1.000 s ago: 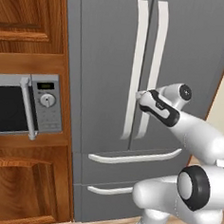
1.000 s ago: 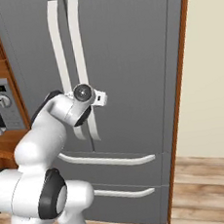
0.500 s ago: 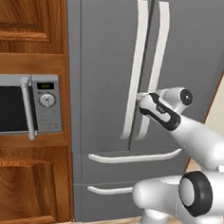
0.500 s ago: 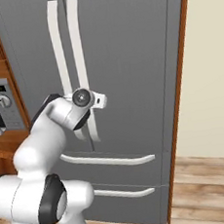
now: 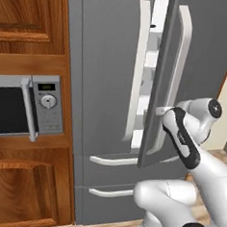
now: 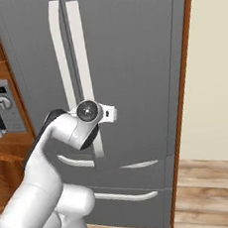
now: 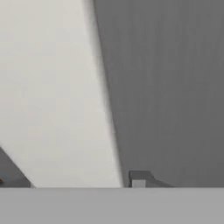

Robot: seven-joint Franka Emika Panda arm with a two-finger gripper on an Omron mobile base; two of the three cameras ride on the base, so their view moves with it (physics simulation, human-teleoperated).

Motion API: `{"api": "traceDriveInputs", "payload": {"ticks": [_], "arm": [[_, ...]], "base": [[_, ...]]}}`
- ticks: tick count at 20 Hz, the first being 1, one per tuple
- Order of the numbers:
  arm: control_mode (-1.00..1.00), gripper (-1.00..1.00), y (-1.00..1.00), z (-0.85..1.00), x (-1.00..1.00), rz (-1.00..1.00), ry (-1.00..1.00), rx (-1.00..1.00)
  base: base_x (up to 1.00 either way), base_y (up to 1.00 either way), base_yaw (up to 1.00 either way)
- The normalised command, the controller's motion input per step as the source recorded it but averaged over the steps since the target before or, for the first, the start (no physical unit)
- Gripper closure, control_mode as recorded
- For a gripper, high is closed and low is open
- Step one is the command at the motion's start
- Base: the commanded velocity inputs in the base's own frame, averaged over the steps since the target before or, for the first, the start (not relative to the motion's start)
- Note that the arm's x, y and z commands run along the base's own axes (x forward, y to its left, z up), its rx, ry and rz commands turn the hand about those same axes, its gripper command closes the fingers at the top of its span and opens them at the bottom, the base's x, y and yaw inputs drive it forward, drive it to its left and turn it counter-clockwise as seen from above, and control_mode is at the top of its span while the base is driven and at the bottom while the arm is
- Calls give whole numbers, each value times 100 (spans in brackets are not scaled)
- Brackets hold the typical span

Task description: Retrieve the butter from the fridge and place it on a plate on the dining table. Then retrieve the butter knife by the fridge and place it near the plate.

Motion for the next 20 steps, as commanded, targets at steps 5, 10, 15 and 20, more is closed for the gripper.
{"api": "traceDriveInputs", "payload": {"ticks": [5,10,15,20], "arm": [[-100,-100,-66,8,-92,0,10,-8],[-100,-100,42,67,-100,0,0,-45],[-100,-100,100,42,-40,0,17,-89],[-100,-100,96,0,75,0,27,-69]], "base": [[0,0,0],[0,0,0],[0,0,0],[0,0,0]]}}
